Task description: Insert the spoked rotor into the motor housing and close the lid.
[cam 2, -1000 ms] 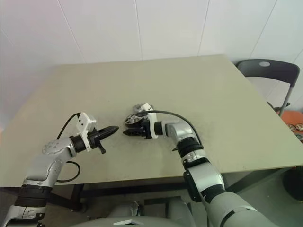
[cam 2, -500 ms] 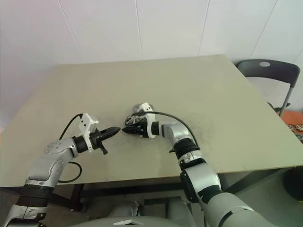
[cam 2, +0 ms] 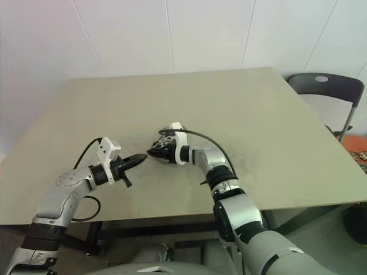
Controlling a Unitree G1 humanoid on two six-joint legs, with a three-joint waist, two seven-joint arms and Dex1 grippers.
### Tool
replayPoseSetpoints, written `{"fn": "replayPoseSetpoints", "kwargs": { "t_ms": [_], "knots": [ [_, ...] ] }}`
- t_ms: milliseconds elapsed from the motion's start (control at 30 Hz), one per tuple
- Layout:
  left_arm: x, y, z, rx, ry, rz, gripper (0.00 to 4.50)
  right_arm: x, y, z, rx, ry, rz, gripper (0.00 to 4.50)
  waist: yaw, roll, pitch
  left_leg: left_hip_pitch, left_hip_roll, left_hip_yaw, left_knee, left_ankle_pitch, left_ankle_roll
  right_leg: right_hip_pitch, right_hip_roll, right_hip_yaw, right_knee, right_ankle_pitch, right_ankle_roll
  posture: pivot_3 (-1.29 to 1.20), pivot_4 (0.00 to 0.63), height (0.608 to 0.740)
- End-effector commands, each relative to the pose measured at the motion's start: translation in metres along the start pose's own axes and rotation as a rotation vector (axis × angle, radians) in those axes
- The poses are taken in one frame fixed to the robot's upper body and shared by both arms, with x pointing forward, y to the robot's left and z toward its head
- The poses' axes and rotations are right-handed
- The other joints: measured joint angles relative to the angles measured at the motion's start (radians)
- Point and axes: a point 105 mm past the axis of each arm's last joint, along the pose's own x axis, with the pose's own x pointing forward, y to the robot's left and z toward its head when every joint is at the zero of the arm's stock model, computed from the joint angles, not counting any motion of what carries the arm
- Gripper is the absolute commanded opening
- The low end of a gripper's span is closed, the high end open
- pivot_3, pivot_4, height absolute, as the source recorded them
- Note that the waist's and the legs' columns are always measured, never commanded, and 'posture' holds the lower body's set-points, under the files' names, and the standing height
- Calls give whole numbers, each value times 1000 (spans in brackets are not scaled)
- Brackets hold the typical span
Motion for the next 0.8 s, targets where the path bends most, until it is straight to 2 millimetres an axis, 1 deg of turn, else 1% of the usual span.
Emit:
{"fn": "replayPoseSetpoints", "kwargs": {
  "t_ms": [33,133,233,300,533,667,800],
  "knots": [
    [1,-1,9,28,-17,-7,0,-1,6,0,-8,20,42,2346,-1,0,0,0,0,0,0,0,0,0,0,0,0,0,0,0,0,740],
    [1,0,9,29,-14,-7,0,-2,8,3,43,1,58,2346,-1,0,0,-1,0,0,-2,1,1,0,0,0,0,1,1,0,0,740],
    [1,0,9,29,-14,-6,0,-2,11,16,190,-65,82,2346,-2,0,0,-1,0,0,-3,1,1,0,0,0,0,1,1,0,0,740],
    [1,0,9,29,-14,-6,0,-3,11,20,222,-82,84,2346,-2,0,0,-1,0,0,-2,1,1,0,0,0,0,1,1,0,0,740],
    [1,0,8,29,-12,-1,0,-5,19,17,268,-62,147,2346,-2,0,0,-2,0,0,-2,1,1,0,0,0,0,1,1,0,0,740],
    [1,0,8,29,-9,-2,0,-9,17,15,310,-37,147,2346,-2,0,0,-2,0,0,-2,1,1,0,0,0,0,1,1,0,0,740],
    [1,0,7,30,-4,-4,0,-13,14,9,314,-6,130,2346,-2,0,0,-2,0,0,-2,1,1,0,0,0,-1,0,1,0,0,740]
  ]
}}
